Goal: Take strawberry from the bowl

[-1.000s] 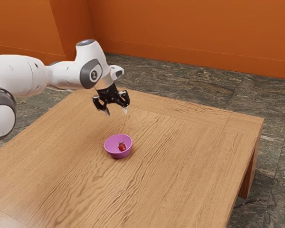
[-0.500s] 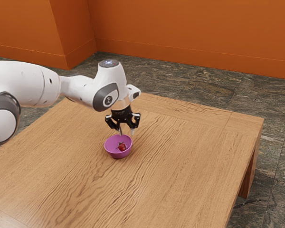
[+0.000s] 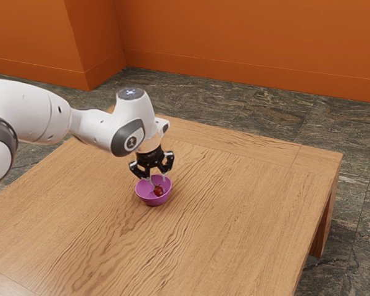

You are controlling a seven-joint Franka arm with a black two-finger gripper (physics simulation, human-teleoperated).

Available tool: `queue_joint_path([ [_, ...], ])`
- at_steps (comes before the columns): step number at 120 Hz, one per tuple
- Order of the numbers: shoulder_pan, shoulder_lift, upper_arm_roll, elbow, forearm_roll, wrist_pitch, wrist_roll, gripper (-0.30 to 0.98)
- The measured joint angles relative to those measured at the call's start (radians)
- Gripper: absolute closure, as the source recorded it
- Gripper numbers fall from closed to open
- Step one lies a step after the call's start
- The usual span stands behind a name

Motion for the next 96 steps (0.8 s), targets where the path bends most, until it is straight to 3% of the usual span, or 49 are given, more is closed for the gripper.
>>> queue_joint_path([
  [15, -0.001, 0.011, 0.000, 0.000, -0.004, 0.007, -0.041, 0.41],
  [43, 0.002, 0.022, 0.000, -0.005, -0.006, 0.012, -0.098, 0.53],
  [96, 0.007, 0.046, 0.000, -0.004, -0.008, 0.021, -0.153, 0.44],
])
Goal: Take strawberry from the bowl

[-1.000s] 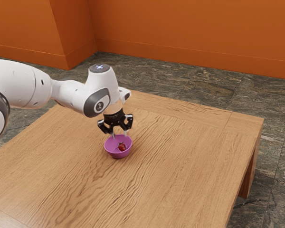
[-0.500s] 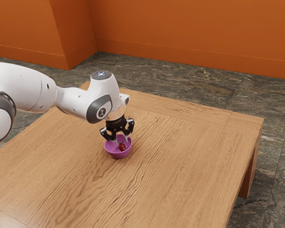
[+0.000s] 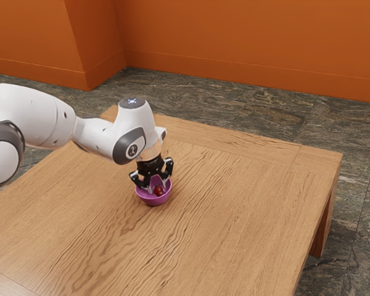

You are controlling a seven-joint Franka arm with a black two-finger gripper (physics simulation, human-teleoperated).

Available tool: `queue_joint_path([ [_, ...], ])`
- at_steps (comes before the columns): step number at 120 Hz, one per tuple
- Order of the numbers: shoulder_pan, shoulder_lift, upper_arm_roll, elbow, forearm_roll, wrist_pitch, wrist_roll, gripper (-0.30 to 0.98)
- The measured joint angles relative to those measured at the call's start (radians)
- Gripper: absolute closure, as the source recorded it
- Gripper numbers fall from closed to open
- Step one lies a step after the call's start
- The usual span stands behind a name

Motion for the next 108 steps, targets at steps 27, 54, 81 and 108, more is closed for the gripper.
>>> queue_joint_path([
  [27, 0.001, 0.015, 0.000, 0.001, -0.006, 0.010, -0.002, 0.45],
  [54, 0.001, 0.019, 0.000, 0.001, -0.008, 0.016, -0.005, 0.54],
  [81, 0.001, 0.017, 0.000, 0.001, 0.002, 0.014, -0.017, 0.62],
  [108, -0.006, 0.006, 0.000, -0.002, 0.009, 0.010, -0.033, 0.68],
])
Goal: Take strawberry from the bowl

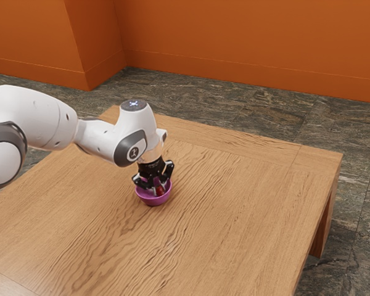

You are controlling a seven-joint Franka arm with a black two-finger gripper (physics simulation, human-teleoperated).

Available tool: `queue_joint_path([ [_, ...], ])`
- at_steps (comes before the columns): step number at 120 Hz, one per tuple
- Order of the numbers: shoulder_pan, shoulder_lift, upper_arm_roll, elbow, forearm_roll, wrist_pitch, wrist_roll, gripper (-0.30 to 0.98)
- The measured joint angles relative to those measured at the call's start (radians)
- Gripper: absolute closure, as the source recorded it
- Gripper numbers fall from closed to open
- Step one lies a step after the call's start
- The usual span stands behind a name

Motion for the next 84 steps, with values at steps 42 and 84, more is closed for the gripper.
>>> queue_joint_path([
  [42, -0.004, -0.150, -0.004, -0.082, 0.011, -0.023, -0.040, 0.74],
  [84, -0.248, -0.129, -0.014, -0.036, 0.006, -0.048, -0.091, 0.77],
])
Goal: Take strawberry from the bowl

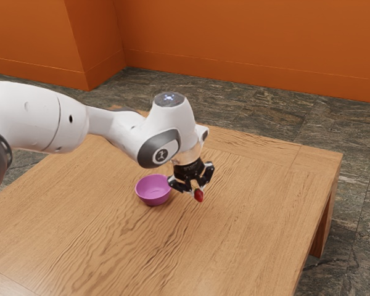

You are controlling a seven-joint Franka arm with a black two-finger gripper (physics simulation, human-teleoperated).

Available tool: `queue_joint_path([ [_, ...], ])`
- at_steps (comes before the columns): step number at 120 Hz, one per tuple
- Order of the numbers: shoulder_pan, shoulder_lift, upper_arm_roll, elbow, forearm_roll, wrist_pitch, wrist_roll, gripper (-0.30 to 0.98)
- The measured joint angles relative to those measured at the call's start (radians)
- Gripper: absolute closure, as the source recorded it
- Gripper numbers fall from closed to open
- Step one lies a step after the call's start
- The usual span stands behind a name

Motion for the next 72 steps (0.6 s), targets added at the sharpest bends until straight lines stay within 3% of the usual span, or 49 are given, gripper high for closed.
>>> queue_joint_path([
  [13, -0.023, 0.042, -0.002, 0.035, -0.006, 0.007, -0.014, 0.76],
  [35, -0.021, 0.057, 0.000, 0.044, -0.011, 0.047, -0.009, 0.37],
  [51, -0.018, 0.038, 0.001, 0.010, -0.014, 0.059, 0.004, 0.20],
  [55, -0.016, -0.019, 0.000, -0.027, -0.016, 0.029, 0.016, 0.17],
  [61, -0.009, -0.206, 0.001, -0.036, -0.018, -0.110, 0.045, 0.14],
  [66, 0.017, -0.349, 0.003, 0.030, -0.014, -0.261, 0.085, 0.11],
  [72, 0.070, -0.426, 0.004, 0.155, -0.006, -0.414, 0.166, 0.09],
])
